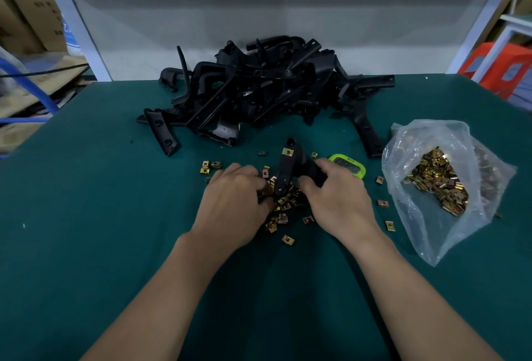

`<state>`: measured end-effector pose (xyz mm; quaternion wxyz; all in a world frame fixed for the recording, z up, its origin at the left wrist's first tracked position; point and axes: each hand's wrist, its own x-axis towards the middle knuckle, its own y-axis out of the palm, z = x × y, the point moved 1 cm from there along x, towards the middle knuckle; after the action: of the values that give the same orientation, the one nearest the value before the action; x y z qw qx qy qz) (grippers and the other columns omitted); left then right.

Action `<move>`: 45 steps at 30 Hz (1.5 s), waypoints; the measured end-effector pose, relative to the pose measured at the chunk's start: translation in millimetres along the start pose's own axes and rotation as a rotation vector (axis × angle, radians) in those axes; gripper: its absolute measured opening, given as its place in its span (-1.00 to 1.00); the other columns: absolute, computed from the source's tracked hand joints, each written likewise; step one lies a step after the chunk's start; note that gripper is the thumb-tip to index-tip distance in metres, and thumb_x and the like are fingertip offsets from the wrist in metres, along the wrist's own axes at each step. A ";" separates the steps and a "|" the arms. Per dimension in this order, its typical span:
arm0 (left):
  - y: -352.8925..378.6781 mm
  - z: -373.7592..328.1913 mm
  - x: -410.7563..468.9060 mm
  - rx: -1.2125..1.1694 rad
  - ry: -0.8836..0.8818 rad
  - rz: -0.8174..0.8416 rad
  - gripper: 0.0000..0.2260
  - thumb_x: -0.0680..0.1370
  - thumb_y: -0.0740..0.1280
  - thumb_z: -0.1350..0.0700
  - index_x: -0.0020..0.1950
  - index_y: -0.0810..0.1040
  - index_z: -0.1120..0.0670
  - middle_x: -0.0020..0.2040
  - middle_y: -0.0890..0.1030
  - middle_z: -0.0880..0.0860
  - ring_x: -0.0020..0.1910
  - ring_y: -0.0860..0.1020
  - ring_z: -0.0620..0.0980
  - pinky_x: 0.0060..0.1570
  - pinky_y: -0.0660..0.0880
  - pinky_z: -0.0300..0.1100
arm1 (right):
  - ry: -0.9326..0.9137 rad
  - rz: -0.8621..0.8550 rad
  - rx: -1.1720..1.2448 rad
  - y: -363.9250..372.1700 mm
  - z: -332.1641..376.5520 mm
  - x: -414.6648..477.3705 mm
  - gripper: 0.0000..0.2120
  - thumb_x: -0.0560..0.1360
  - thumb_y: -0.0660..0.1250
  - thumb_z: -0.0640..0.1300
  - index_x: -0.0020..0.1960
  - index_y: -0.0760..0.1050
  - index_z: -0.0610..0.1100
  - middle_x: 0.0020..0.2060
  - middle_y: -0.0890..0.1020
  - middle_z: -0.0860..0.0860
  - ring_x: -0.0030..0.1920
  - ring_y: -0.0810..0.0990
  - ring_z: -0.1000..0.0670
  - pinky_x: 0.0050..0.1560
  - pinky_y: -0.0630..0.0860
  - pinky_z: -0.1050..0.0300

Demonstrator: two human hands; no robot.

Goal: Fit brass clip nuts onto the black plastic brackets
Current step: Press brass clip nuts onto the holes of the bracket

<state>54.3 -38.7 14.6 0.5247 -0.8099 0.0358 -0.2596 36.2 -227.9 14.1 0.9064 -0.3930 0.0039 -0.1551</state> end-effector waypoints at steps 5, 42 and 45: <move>0.2 7.2 0.8 -0.082 -0.109 0.052 -0.90 0.53 0.48 -0.05 0.00 0.75 -0.09 -0.02 0.63 -0.16 0.07 0.50 -0.04 0.16 0.39 -0.08 | 0.013 0.015 0.012 0.1 -0.5 0.6 -0.86 0.50 0.29 0.18 -0.02 0.51 0.15 -0.32 0.60 0.15 -0.24 0.57 0.01 -0.23 0.47 0.04; -5.2 -5.9 -0.9 -1.091 -0.557 0.079 -0.80 0.60 0.42 0.04 -0.19 0.77 -0.01 -0.24 0.73 0.05 -0.27 0.64 -0.09 -0.19 0.56 -0.22 | -0.047 0.027 0.087 -3.7 2.9 -0.2 -0.84 0.50 0.36 0.11 0.03 0.56 0.08 -0.26 0.63 0.15 -0.17 0.60 0.00 -0.08 0.59 -0.07; -9.0 -2.4 -1.2 -1.052 -0.515 0.096 -0.81 0.57 0.45 0.02 -0.20 0.77 0.02 -0.22 0.73 0.12 -0.26 0.62 -0.05 -0.17 0.53 -0.14 | -0.065 0.031 0.092 -2.8 3.9 -0.7 -0.86 0.51 0.37 0.09 0.03 0.57 0.09 -0.25 0.64 0.14 -0.16 0.61 -0.01 -0.09 0.59 -0.08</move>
<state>50.3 -36.3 22.7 0.0554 -0.9959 0.0680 0.0223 35.2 -226.8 18.8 0.9255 -0.3555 -0.0268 -0.1281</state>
